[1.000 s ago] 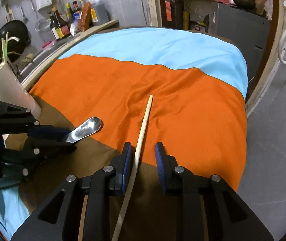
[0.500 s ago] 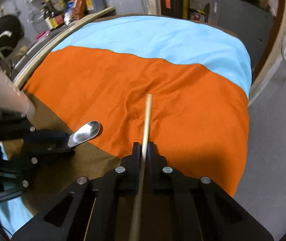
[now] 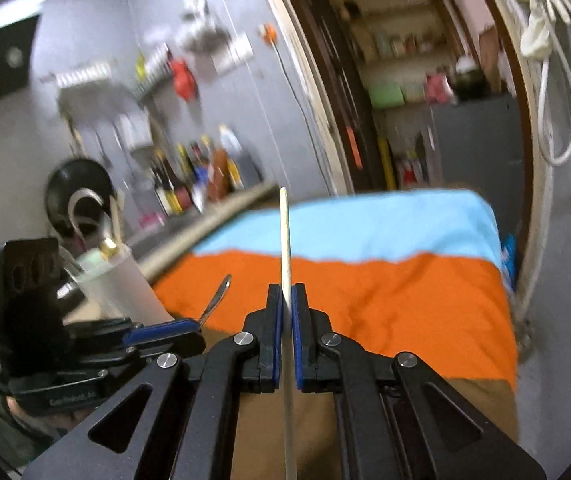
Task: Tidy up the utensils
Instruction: 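Lift the knife with the left tool while the right lifts the chopstick upright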
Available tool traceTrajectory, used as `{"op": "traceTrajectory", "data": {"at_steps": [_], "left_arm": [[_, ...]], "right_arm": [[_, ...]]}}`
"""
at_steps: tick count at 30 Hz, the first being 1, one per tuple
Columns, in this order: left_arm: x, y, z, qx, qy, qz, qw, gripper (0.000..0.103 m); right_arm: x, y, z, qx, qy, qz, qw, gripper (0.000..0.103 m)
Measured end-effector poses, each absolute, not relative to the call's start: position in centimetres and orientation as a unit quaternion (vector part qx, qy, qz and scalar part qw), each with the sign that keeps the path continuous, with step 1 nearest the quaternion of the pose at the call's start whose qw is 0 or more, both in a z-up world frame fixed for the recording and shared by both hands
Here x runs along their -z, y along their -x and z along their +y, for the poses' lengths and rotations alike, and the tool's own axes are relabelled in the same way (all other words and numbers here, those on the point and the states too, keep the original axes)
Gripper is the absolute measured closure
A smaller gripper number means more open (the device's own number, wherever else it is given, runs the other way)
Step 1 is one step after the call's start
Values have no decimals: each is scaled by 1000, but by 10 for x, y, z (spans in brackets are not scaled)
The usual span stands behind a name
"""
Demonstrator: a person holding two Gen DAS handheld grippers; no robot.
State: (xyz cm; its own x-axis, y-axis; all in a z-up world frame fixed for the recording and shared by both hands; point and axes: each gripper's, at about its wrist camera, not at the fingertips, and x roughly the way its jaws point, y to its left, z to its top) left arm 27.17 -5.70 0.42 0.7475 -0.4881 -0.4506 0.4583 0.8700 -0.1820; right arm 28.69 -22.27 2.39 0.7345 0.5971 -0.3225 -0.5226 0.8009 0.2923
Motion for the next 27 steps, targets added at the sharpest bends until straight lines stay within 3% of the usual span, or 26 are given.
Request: {"op": "traceTrajectory", "data": {"at_steps": [12,21,27], "left_arm": [[-72,-232,-12,205,78,108,970,91],[-122,-215,55,153,86,67,982,91],[-128,-208,105,101,87,49,990,91]], "right_arm": [[-89,-264,-185,-351,-103,60,929,100],[-123,-265,-128,-394,-133,-5,910,100],[-125,-270,-86,-419,-166,-30,892,100]]}}
